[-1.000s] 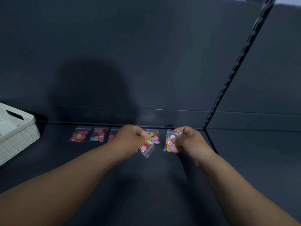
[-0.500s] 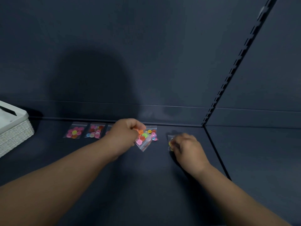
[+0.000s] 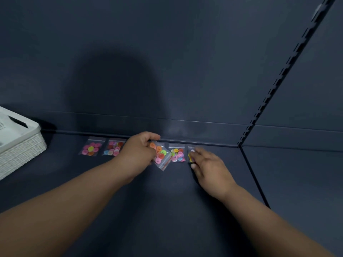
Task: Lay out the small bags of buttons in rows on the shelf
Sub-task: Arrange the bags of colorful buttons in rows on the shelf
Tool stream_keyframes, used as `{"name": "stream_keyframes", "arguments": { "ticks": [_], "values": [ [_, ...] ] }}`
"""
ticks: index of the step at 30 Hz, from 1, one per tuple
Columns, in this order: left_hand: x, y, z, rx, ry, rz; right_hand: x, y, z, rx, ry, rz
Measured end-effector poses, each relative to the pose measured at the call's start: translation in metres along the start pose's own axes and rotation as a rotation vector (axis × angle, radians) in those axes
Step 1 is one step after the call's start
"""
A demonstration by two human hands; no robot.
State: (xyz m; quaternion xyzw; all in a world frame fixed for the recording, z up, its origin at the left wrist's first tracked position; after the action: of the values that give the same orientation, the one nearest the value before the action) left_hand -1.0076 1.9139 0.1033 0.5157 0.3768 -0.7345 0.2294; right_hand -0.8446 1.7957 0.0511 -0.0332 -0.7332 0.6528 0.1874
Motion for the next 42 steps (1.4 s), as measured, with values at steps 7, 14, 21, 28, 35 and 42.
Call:
{"name": "stream_keyframes", "arguments": {
  "ticks": [7,14,21,28,35,42],
  "values": [
    [0.001,0.001,-0.003,0.007,-0.019,0.031,-0.005,0.002,0.002,0.096,-0.015,0.0],
    [-0.006,0.007,-0.001,0.033,-0.033,0.092,-0.002,-0.005,0.004,-0.009,0.015,-0.188],
    [-0.013,0.029,0.003,0.116,-0.096,0.258,0.032,-0.031,0.003,0.099,0.413,-1.434],
    [-0.012,0.052,0.006,0.184,-0.089,-0.002,0.006,-0.033,0.012,0.044,0.574,-1.637],
    [-0.013,0.062,0.004,0.179,0.173,-0.554,-0.061,-0.049,0.015,-0.167,0.643,-1.066],
    [-0.011,0.087,0.007,0.31,0.471,-1.072,-0.064,-0.049,0.017,-0.183,0.47,-0.332]
  ]
}}
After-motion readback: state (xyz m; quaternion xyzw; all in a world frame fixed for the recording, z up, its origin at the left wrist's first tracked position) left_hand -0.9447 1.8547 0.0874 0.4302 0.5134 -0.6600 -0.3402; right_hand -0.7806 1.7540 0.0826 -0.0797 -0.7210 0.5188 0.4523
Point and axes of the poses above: each hand's wrist, its own z-axis away from the middle knuckle, its own y-axis out of the palm, x = y × z, the point moved 5 cm from there along -z, towards the middle knuckle, and after that the axes turned 1 degree about x, right-handed, at the moved point
